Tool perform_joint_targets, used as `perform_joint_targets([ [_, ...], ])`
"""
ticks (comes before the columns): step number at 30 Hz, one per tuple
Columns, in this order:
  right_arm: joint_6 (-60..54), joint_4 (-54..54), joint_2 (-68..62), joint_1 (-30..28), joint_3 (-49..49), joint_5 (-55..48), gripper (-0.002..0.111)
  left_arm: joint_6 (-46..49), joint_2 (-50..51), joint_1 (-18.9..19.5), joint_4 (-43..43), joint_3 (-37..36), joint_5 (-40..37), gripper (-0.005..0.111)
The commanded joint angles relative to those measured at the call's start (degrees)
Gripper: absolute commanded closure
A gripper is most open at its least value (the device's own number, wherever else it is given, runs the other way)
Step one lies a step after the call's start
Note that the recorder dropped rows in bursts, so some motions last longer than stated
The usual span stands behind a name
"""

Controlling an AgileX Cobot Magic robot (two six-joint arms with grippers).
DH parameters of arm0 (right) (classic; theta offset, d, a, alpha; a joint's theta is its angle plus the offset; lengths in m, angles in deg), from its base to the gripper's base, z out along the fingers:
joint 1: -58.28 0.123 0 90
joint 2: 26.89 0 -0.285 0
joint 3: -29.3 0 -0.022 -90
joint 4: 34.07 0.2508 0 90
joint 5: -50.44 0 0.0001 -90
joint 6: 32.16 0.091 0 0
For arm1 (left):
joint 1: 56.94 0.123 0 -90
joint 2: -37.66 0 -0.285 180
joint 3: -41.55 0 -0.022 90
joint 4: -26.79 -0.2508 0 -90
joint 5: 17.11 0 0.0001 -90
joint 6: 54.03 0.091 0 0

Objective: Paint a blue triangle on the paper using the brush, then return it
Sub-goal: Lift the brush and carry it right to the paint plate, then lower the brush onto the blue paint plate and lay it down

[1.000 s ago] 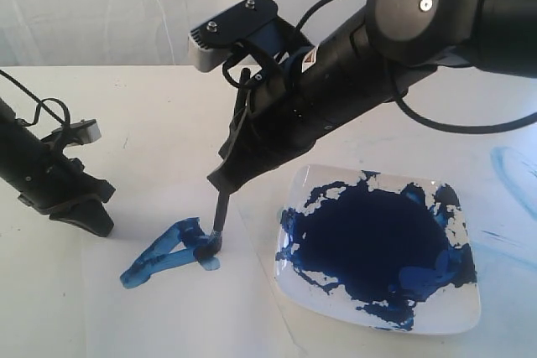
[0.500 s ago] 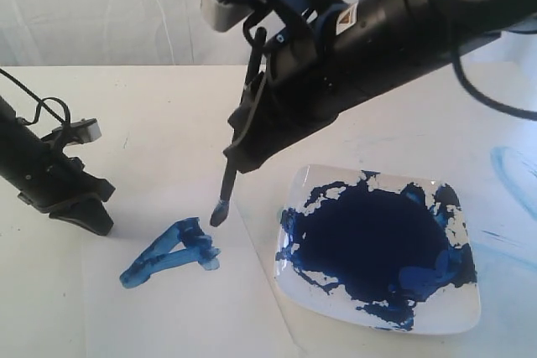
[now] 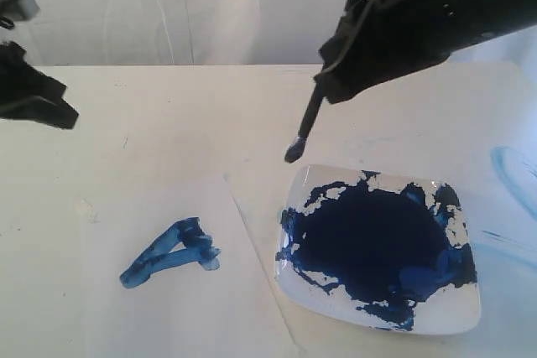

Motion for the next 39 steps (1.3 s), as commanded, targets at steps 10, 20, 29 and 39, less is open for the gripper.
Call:
perform_joint_targets([
  [10,-18.39,24.81,-1.03,-26.74,4.71,-12.48,0.108,-2.70,-24.37,4.69,0.40,-13.11,6.91,0.107],
  [20,-20.93,37.83,-15.81,-41.37,11.45,-28.54,0.108,-2.70,-31.26,4.69,0.68,-17.55,6.79,0.107],
  [29,-20.04,47.28,-28.68,-51.07,11.53,-28.54,0.108,-2.70,-31.42,4.69,0.91,-18.00,7.54,0.107],
  [39,-17.35,48.37,-36.56,-55.31,9.80,-28.54,0.108,-2.70,-31.42,4.69,1.40,-18.00,8.05,0.107],
])
